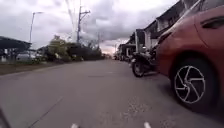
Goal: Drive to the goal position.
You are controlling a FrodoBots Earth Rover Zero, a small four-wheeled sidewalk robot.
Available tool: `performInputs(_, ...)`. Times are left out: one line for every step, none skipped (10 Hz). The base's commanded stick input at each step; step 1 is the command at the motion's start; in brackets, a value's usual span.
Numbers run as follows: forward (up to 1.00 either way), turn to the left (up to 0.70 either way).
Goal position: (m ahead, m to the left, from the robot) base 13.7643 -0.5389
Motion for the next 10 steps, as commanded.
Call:
performInputs(0.70, 0.00)
performInputs(0.70, 0.00)
performInputs(0.70, 0.00)
performInputs(0.70, 0.00)
performInputs(0.70, 0.00)
performInputs(0.70, 0.00)
performInputs(0.70, 0.00)
performInputs(0.70, 0.03)
performInputs(0.70, 0.15)
performInputs(0.70, 0.35)
